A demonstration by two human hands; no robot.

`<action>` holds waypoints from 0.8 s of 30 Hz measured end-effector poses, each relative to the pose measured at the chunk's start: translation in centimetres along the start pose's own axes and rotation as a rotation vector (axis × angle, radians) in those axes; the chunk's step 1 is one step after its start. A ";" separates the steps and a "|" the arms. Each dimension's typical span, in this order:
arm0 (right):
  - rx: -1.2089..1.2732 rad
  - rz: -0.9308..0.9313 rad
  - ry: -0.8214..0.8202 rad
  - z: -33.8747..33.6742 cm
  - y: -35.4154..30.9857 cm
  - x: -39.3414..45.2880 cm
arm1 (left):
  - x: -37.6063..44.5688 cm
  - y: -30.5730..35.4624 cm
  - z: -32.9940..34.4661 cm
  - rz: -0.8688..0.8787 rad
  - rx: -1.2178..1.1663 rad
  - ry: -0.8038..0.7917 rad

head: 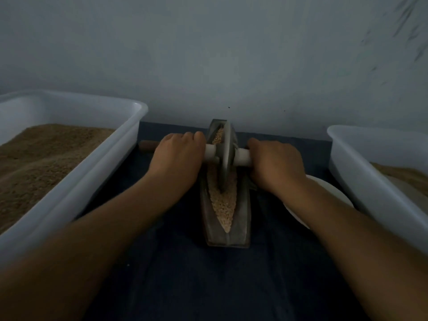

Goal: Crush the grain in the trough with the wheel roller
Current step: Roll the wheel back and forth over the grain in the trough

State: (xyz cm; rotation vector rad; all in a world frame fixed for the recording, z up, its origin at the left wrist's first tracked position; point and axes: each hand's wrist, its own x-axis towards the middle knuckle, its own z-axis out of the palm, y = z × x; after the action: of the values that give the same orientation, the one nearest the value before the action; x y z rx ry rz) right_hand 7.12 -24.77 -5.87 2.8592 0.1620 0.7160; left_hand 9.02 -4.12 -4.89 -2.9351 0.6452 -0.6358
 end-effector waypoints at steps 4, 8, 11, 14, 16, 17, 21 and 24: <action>0.019 0.027 -0.089 0.4 0.5 3.8 | 3.1 -1.1 0.6 -0.090 -0.076 -0.122; 0.014 0.045 -0.199 0.3 1.0 6.0 | 4.9 -1.4 0.9 -0.128 -0.110 -0.153; 0.003 0.071 -0.239 0.1 0.8 6.1 | 4.8 -1.4 1.1 -0.127 -0.113 -0.146; 0.006 0.074 -0.217 0.0 0.5 5.1 | 3.7 -1.3 1.2 -0.103 -0.076 -0.118; 0.010 0.081 -0.188 -0.3 0.2 3.8 | 2.7 -1.1 0.9 -0.088 -0.041 -0.087; 0.017 0.089 -0.177 -0.5 0.1 3.0 | 2.1 -0.8 0.7 -0.075 -0.016 -0.062; 0.075 0.079 -0.146 -1.4 0.0 -0.6 | -0.3 0.4 -0.4 -0.014 0.046 0.082; 0.070 0.006 -0.037 -2.4 -0.4 -3.1 | -2.7 0.8 -1.2 -0.017 0.053 0.110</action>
State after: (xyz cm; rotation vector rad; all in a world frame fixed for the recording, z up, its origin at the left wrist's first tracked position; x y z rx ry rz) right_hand 3.27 -24.47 -5.30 2.9378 0.1771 0.6710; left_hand 6.00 -3.76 -4.93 -2.8764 0.6031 -0.8086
